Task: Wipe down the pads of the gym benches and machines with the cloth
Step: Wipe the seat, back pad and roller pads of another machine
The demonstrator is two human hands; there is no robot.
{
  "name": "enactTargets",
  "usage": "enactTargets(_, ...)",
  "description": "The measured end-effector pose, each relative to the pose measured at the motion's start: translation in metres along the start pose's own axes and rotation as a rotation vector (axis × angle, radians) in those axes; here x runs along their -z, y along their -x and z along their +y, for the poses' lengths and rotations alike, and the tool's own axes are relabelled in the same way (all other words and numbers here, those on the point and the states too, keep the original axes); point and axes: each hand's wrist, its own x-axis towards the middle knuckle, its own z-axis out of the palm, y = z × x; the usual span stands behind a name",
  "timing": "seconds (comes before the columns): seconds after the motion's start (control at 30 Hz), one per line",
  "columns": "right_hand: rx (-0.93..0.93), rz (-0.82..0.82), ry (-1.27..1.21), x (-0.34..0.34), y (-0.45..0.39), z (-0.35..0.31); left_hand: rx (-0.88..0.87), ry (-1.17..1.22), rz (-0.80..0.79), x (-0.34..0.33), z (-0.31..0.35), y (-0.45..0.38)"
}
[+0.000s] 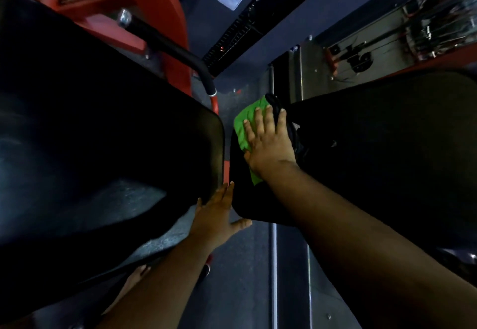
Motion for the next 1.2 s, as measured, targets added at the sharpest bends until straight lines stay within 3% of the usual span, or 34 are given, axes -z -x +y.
enactTargets(0.33, 0.316, -0.148, -0.053, -0.012, 0.075, -0.027, 0.046, -0.040, -0.039, 0.011, -0.006, 0.019)
enactTargets(0.5, 0.160, -0.142, -0.135, 0.005, 0.134, 0.044, -0.070, -0.009, -0.004, 0.060, 0.057, 0.035)
enactTargets(0.73, -0.166, 0.044, -0.216, 0.024, 0.212, 0.164, -0.233, -0.112, -0.041, 0.110, 0.174, 0.045)
enactTargets(0.9, -0.330, 0.144, -0.353, 0.006, 0.277, 0.182, -0.353, -0.146, -0.043, 0.117, 0.237, 0.054)
enactTargets(1.1, -0.426, 0.154, -0.698, 0.032, 0.205, 0.237, -0.367, -0.218, -0.048, 0.112, 0.263, 0.041)
enactTargets(1.2, -0.421, 0.164, -0.752, 0.028, 0.210, 0.238, -0.355, -0.214, -0.056, 0.106, 0.262, 0.041)
